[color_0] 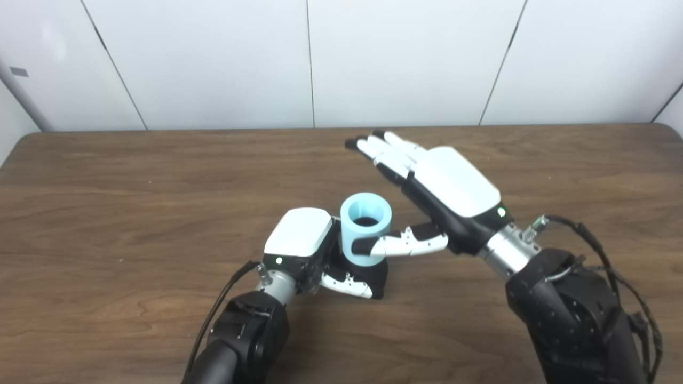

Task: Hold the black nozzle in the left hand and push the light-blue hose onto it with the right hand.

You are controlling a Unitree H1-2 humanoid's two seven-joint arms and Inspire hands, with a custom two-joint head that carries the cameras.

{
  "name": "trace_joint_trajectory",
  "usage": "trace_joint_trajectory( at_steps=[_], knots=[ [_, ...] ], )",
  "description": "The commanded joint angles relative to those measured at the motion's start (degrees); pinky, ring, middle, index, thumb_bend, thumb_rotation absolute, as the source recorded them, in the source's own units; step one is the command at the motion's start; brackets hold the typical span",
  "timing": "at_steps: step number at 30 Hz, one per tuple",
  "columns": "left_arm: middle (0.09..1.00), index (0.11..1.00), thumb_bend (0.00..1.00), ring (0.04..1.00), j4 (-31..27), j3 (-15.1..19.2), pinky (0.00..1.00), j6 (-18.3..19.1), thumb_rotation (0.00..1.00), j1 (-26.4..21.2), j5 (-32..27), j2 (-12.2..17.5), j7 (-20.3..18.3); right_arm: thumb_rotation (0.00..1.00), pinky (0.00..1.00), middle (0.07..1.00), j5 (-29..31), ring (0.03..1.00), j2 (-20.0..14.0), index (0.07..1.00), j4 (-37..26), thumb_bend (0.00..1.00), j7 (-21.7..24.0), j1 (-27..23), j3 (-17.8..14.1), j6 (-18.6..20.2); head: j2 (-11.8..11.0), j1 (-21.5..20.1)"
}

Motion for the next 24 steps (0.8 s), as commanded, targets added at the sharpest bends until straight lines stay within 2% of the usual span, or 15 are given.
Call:
trace_joint_trajectory(
  at_steps=[1, 4, 12, 15, 16, 18, 19, 20, 21, 22, 24],
  knots=[
    [0.407, 0.514, 0.52, 0.424, 1.0, -0.6, 0.35, -0.2, 0.0, 1.5, 0.1, 0.6, -1.9, 0.88, 0.88, 0.949, 0.8, 0.961, 0.3, 0.949, -2.0, 0.58, -0.9, -1.0, -1.0, 0.5, 0.1, 0.0],
    [0.405, 0.516, 0.52, 0.418, 1.0, -0.5, 0.34, -0.4, 0.0, 1.6, 0.2, 0.7, -1.9, 0.85, 0.85, 0.937, 1.0, 0.95, 0.2, 0.941, -1.8, 0.58, -1.4, -0.9, -1.5, 0.4, 0.0, 0.0],
    [0.417, 0.523, 0.52, 0.43, 0.9, 0.3, 0.34, -1.1, 0.0, 1.8, -0.8, 0.3, -0.5, 0.85, 0.83, 0.937, 0.9, 0.943, 0.0, 0.95, -1.4, 0.57, -1.5, 0.1, -1.7, 0.2, 0.0, 0.0],
    [0.465, 0.517, 0.52, 0.526, 0.9, 0.0, 0.43, -1.9, 0.0, 1.7, 0.7, 0.6, 0.8, 0.86, 0.83, 0.938, 0.7, 0.942, 0.1, 0.953, -1.5, 0.57, -1.3, 0.6, -1.7, 0.4, 0.0, 0.1],
    [0.552, 0.505, 0.52, 0.562, 1.0, -0.1, 0.48, -2.1, 0.04, 1.7, 1.5, 0.7, 1.5, 0.87, 0.83, 0.938, 0.6, 0.943, 0.1, 0.955, -1.6, 0.57, -1.3, 0.7, -1.7, 0.4, 0.0, 0.2],
    [0.61, 0.498, 0.52, 0.596, 1.2, -0.4, 0.52, -2.5, 0.06, 1.5, 2.8, 1.0, 2.6, 0.88, 0.83, 0.936, 0.4, 0.944, 0.0, 0.956, -1.5, 0.57, -1.3, 1.0, -1.6, 0.3, -0.1, 0.1],
    [0.657, 0.612, 0.74, 0.653, 1.2, -0.4, 0.6, -2.6, 0.13, 1.4, 3.5, 1.2, 2.9, 0.87, 0.85, 0.929, 0.3, 0.943, 0.0, 0.952, -1.4, 0.58, -1.4, 1.1, -1.5, 0.1, -0.1, 0.1],
    [0.68, 0.657, 0.81, 0.682, 1.2, -0.5, 0.64, -2.7, 0.17, 1.3, 3.9, 1.3, 3.1, 0.87, 0.85, 0.925, 0.2, 0.942, 0.0, 0.95, -1.3, 0.58, -1.5, 1.2, -1.5, 0.0, -0.2, 0.1],
    [0.692, 0.68, 0.85, 0.697, 0.9, -0.4, 0.66, -2.8, 0.18, 1.0, 4.4, 1.5, 2.9, 0.87, 0.85, 0.923, 0.1, 0.942, -0.1, 0.949, -1.3, 0.58, -1.5, 1.3, -1.5, -0.1, -0.2, 0.1],
    [0.726, 0.72, 0.89, 0.734, 0.7, -0.3, 0.72, -2.9, 0.22, 0.7, 4.6, 1.6, 2.6, 0.87, 0.85, 0.918, 0.0, 0.94, -0.1, 0.945, -1.2, 0.58, -1.6, 1.3, -1.5, -0.2, -0.2, 0.2],
    [0.754, 0.747, 0.9, 0.762, 0.3, 0.3, 0.77, -3.3, 0.25, 0.2, 4.8, 1.7, 2.3, 0.86, 0.86, 0.915, -0.1, 0.939, -0.1, 0.944, -1.1, 0.58, -1.6, 1.4, -1.5, -0.2, -0.3, 0.3]
  ],
)
